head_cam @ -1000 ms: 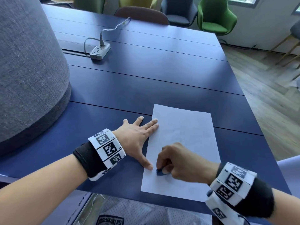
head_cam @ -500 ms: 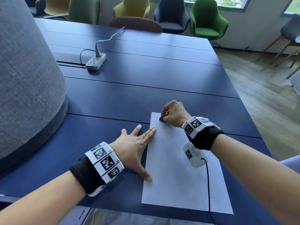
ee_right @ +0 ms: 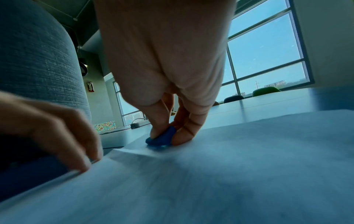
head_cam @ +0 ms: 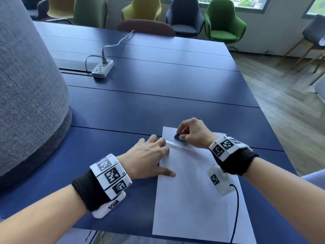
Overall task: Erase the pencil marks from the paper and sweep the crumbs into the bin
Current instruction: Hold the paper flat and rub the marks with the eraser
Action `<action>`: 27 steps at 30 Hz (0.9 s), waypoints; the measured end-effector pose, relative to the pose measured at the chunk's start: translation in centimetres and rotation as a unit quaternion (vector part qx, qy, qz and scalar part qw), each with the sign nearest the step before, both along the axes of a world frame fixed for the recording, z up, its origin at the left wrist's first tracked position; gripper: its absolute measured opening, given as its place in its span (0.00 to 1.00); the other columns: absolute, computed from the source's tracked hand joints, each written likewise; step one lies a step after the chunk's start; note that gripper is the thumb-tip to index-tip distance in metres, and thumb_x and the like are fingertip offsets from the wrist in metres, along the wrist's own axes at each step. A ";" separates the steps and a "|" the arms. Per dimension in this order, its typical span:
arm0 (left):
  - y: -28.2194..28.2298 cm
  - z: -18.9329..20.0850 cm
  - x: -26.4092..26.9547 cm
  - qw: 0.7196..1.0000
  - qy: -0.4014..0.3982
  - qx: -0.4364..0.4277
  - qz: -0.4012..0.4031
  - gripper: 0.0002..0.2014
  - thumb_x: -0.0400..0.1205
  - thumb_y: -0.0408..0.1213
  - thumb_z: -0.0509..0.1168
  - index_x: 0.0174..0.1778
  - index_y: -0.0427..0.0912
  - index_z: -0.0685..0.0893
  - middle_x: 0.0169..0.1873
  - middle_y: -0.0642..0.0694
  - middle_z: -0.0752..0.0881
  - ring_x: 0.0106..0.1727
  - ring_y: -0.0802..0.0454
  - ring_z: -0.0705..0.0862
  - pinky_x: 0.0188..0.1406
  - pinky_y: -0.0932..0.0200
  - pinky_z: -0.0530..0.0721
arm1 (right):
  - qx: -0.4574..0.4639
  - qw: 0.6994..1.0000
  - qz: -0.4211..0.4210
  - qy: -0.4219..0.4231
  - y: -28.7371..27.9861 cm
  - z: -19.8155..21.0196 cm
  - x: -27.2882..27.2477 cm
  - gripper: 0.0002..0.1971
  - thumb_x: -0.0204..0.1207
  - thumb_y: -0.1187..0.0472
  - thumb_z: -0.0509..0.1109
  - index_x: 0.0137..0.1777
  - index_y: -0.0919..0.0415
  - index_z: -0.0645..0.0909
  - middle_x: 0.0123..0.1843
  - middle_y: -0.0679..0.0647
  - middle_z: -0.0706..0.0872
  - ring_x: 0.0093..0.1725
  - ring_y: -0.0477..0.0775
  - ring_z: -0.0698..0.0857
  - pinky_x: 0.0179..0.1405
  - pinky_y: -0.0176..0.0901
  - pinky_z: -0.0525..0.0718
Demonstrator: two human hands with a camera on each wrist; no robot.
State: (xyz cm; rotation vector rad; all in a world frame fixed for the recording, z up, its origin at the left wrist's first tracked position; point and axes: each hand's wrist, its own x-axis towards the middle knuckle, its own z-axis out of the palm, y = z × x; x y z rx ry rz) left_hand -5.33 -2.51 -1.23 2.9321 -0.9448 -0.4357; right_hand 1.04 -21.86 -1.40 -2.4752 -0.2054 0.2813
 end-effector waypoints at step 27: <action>0.7 -0.3 4.5 0.984 0.162 0.070 0.030 0.68 0.60 0.76 0.71 0.83 0.61 0.30 0.80 0.71 0.31 0.82 0.50 0.26 0.66 0.12 0.31 | -0.021 0.995 0.093 -0.001 0.5 0.5 -0.2 0.06 0.68 0.72 0.74 0.43 0.63 0.89 0.40 0.56 0.90 0.38 0.48 0.85 0.39 0.36 0.84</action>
